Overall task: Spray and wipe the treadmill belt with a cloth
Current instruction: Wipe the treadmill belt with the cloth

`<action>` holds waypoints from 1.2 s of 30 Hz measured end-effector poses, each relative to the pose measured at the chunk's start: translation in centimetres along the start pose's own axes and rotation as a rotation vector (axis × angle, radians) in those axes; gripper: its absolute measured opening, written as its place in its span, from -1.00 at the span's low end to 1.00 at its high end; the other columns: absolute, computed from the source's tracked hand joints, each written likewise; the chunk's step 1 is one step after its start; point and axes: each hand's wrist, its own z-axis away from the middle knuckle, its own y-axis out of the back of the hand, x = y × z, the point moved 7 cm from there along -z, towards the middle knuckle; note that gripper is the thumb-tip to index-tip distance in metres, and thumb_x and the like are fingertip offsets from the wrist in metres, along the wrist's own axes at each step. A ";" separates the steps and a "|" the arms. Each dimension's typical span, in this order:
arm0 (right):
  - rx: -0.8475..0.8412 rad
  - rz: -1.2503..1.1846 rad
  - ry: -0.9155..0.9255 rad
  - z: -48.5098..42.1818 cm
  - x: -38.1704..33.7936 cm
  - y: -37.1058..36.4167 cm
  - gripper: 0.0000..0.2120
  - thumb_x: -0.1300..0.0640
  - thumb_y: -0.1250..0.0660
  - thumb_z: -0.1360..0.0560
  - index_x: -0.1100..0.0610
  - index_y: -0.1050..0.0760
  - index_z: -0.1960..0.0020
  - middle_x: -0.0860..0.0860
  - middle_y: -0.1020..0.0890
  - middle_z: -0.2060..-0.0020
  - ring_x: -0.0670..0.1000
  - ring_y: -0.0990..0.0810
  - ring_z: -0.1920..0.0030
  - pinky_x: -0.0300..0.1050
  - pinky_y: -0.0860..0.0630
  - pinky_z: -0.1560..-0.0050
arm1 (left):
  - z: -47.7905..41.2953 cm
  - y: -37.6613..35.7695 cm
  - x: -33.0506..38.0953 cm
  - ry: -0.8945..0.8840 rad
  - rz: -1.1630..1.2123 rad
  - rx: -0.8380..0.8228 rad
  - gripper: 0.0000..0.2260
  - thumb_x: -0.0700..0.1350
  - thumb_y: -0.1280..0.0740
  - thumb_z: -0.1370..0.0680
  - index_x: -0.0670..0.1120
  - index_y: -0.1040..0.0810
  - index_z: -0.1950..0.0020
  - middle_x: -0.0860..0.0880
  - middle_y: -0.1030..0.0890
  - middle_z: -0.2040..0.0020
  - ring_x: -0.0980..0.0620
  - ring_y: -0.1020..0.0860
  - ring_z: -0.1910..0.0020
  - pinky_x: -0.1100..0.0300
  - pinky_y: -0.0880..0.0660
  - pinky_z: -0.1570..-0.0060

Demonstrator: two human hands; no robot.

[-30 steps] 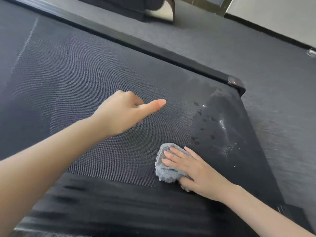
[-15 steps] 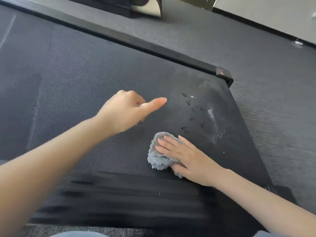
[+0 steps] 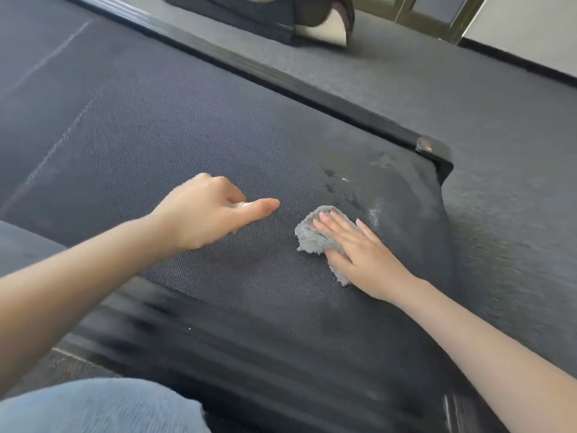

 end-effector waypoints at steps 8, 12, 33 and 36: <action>0.031 -0.051 -0.006 -1.0 5.8 1.5 -0.53 -0.05 0.03 -0.64 -0.13 0.03 -0.52 -0.21 0.06 -0.51 -0.28 0.22 -0.46 -0.04 0.25 -0.50 | 3.0 -0.6 3.8 0.144 -0.123 0.114 -0.39 0.46 -0.06 -0.27 -0.13 -0.19 0.46 -0.02 -0.26 0.54 -0.04 -0.26 0.51 0.12 -0.28 0.44; 0.049 -0.088 -0.006 -0.6 5.5 1.8 -0.54 -0.03 0.01 -0.64 -0.12 -0.01 -0.52 -0.18 0.01 -0.52 -0.27 0.19 -0.46 -0.04 0.25 -0.49 | 5.0 -0.5 4.9 0.178 -0.170 0.208 -0.45 0.39 -0.03 -0.32 -0.11 -0.17 0.48 -0.04 -0.20 0.54 -0.08 -0.23 0.48 0.10 -0.24 0.43; 0.140 -0.076 0.031 -0.9 5.9 1.5 -0.52 -0.02 -0.02 -0.63 -0.11 0.00 -0.52 -0.26 0.05 -0.48 -0.30 0.21 -0.46 -0.15 0.29 -0.47 | -6.9 -1.7 4.1 0.188 -0.085 0.218 -0.27 0.43 -0.06 -0.36 -0.26 -0.49 0.40 -0.16 -0.61 0.41 -0.16 -0.61 0.31 0.02 -0.56 0.11; 0.141 -0.069 0.042 -1.1 6.0 1.5 -0.52 -0.02 -0.02 -0.63 -0.11 -0.01 -0.52 -0.25 0.03 -0.49 -0.30 0.21 -0.47 -0.11 0.26 -0.49 | -9.0 -1.4 5.0 0.132 -0.089 0.337 -0.41 0.36 -0.10 -0.41 -0.16 -0.30 0.49 -0.12 -0.45 0.50 -0.18 -0.49 0.39 0.10 -0.40 0.33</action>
